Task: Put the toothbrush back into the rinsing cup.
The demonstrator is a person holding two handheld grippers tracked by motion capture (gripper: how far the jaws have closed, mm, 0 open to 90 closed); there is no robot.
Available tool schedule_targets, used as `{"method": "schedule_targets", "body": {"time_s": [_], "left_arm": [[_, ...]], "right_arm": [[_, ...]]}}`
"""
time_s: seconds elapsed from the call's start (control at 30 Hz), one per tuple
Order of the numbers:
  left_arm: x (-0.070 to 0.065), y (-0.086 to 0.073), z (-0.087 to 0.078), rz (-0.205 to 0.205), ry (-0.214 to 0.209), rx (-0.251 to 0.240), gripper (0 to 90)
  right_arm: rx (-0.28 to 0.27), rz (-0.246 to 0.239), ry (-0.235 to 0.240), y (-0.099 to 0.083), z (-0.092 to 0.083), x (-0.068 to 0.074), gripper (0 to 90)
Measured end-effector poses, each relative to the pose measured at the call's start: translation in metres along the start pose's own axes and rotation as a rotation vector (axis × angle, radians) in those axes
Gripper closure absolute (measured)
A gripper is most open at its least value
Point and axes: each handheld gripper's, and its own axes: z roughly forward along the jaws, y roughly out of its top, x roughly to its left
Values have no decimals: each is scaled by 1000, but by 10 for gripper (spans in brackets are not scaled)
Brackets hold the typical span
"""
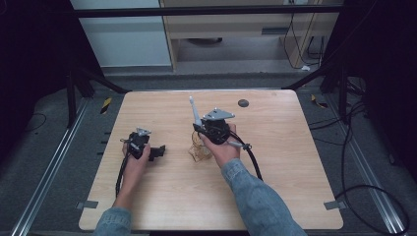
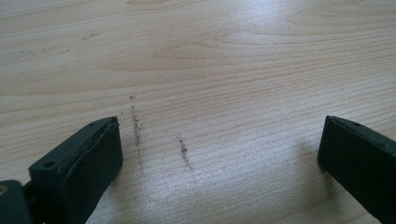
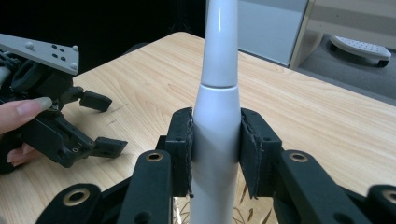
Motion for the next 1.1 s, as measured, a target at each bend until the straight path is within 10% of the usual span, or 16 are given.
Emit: {"method": "schedule_targets", "body": {"time_s": [1.1], "left_arm": [[0, 0, 0, -1, 0, -1, 0]], "right_arm": [[23, -4, 3, -11, 1, 2, 670]]}}
